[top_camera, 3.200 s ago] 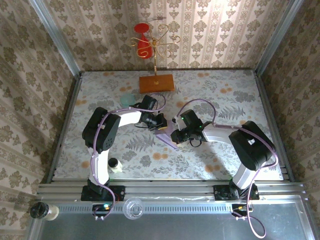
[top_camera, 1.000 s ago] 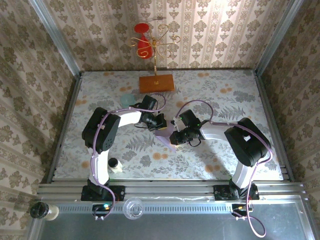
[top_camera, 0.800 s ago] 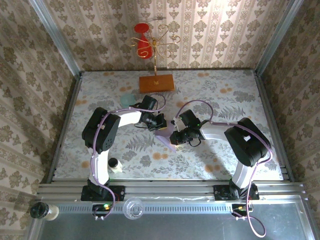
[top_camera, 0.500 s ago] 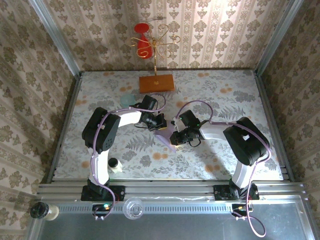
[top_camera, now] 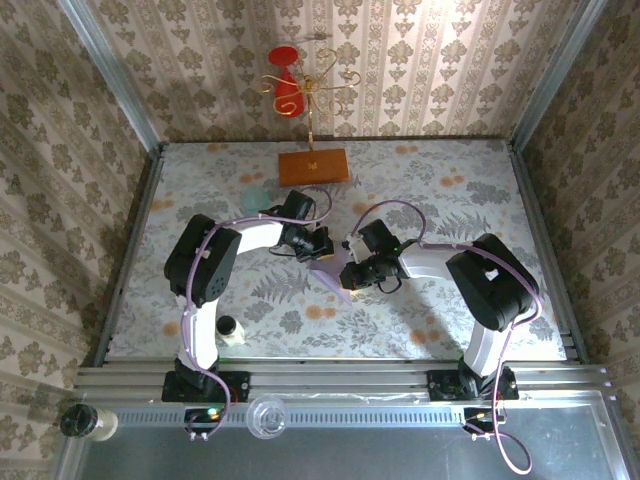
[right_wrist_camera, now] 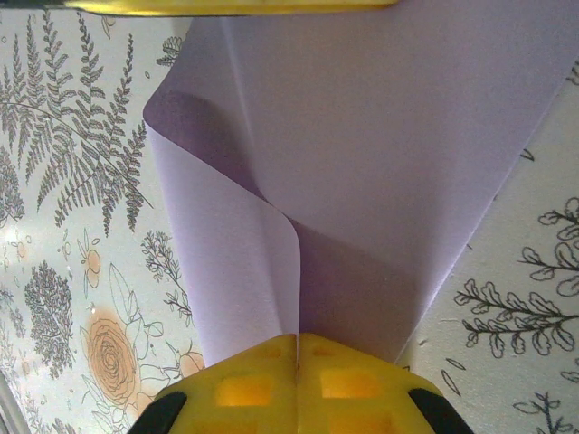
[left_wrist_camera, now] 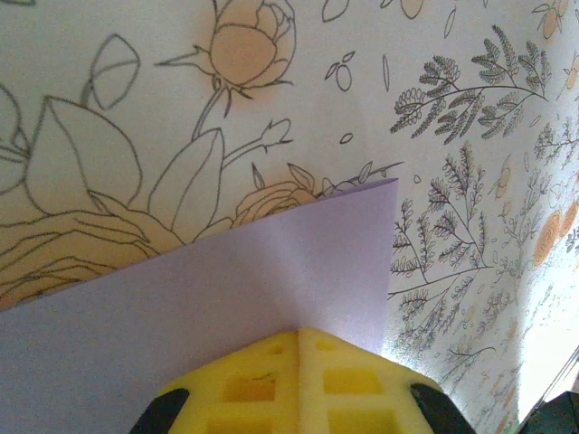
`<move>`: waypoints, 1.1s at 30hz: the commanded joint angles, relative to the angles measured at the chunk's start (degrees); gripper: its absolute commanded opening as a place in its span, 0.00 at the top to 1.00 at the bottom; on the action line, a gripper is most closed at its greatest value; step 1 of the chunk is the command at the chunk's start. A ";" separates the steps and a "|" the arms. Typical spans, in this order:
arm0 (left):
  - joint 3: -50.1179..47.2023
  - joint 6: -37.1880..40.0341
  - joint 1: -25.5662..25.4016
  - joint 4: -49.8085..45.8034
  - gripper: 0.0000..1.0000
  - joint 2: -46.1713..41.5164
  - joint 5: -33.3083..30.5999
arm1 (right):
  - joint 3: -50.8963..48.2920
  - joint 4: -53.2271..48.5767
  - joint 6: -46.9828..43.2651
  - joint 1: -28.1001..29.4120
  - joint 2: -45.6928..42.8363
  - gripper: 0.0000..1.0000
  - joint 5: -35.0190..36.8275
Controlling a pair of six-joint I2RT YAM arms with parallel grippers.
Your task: Fold a paper plane with a square sheet of paper (pick it up from the middle)
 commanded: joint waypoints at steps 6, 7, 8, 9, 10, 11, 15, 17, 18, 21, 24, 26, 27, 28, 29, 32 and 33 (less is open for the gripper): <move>1.55 0.50 -0.28 -2.46 0.93 0.69 -0.89 | 1.46 -2.35 1.04 -0.60 2.60 0.93 -0.07; 1.74 0.40 -0.28 -2.63 0.93 0.13 -1.16 | 1.46 -2.68 1.05 -0.61 2.57 0.94 -0.05; 1.83 0.32 -0.28 -2.72 0.93 -0.50 -1.41 | 1.36 -3.05 1.10 -0.61 2.62 0.94 0.04; 1.81 0.17 -0.28 -2.73 0.93 -1.19 -1.70 | 1.34 -3.36 1.10 -0.61 2.55 0.94 0.12; 1.70 -0.04 -0.28 -2.81 0.92 -2.04 -2.26 | 1.37 -3.80 1.06 -0.61 2.55 0.94 0.28; 1.36 -0.37 -0.28 -2.82 0.90 -3.07 -2.95 | 1.46 -4.17 1.14 -0.61 2.53 0.94 0.42; -1.30 -2.32 -0.03 -2.28 0.85 -7.10 -6.08 | 1.97 -5.54 1.34 -0.70 2.68 0.94 0.95; -4.05 -4.13 0.29 -0.85 0.84 -9.29 -7.15 | 2.24 -6.09 1.65 -0.70 2.97 0.94 1.03; -5.17 -4.92 0.42 -0.06 0.83 -10.15 -7.26 | 2.30 -6.36 1.77 -0.77 3.03 0.94 1.10; -9.00 -7.63 0.31 2.63 0.82 -12.76 -7.00 | 2.76 -7.12 2.15 -0.79 3.38 0.94 1.09; -12.07 -11.11 -0.94 5.74 0.81 -14.60 -6.44 | 3.13 -7.82 2.38 -0.85 3.47 0.94 1.10; -13.66 -13.46 -2.27 7.88 0.81 -15.04 -5.81 | 3.47 -8.37 2.54 -0.96 3.77 0.94 1.12; -14.11 -14.58 -2.81 8.93 0.81 -15.02 -5.48 | 3.64 -8.61 2.59 -0.96 3.88 0.94 1.18; -14.74 -15.62 -3.32 10.08 0.81 -14.91 -5.22 | 3.84 -8.84 2.65 -0.96 4.04 0.94 1.16; -15.32 -16.64 -3.90 10.91 0.81 -14.91 -5.16 | 3.92 -9.06 2.77 -1.04 4.11 0.94 1.31; -16.62 -18.35 -4.91 11.89 0.81 -15.02 -5.89 | 4.25 -9.60 2.79 -1.04 4.44 0.93 1.47; -17.06 -18.74 -5.07 11.88 0.81 -15.15 -6.31 | 4.27 -9.72 2.76 -1.00 4.65 0.93 1.31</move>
